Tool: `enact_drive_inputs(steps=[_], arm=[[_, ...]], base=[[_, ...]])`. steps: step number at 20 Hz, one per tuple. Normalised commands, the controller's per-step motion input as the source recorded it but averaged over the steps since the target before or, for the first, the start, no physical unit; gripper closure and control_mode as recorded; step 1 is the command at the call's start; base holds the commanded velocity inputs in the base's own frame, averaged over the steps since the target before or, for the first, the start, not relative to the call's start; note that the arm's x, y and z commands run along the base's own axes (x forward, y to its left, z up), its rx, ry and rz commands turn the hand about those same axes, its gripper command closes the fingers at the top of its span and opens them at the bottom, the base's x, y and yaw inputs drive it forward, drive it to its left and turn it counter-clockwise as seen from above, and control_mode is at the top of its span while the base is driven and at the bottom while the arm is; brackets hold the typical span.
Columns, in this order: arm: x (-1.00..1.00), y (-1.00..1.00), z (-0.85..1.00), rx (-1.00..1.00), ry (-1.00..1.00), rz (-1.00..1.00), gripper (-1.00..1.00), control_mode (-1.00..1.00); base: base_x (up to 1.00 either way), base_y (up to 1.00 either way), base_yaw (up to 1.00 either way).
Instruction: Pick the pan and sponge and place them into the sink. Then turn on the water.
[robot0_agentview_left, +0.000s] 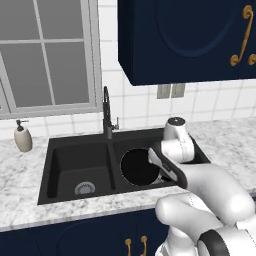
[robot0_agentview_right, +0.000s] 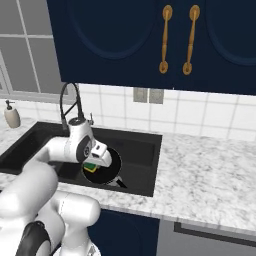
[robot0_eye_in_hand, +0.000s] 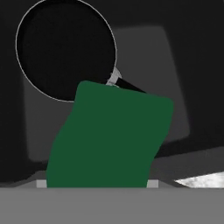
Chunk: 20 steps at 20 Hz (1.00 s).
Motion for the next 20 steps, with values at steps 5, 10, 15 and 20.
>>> enact_drive_inputs(steps=[5,10,15,20], arm=[[0.40,0.02,-0.11,0.00,0.00,0.00,1.00,-1.00],[0.58,0.10,-0.22,0.00,0.00,0.00,1.00,-1.00],[0.52,0.13,-0.27,0.00,0.00,0.00,1.00,-1.00],[0.49,0.11,-0.28,0.00,0.00,0.00,1.00,-1.00]], base=[[0.00,0.00,0.00],[0.00,0.00,0.00],[0.00,0.00,0.00],[0.00,0.00,0.00]])
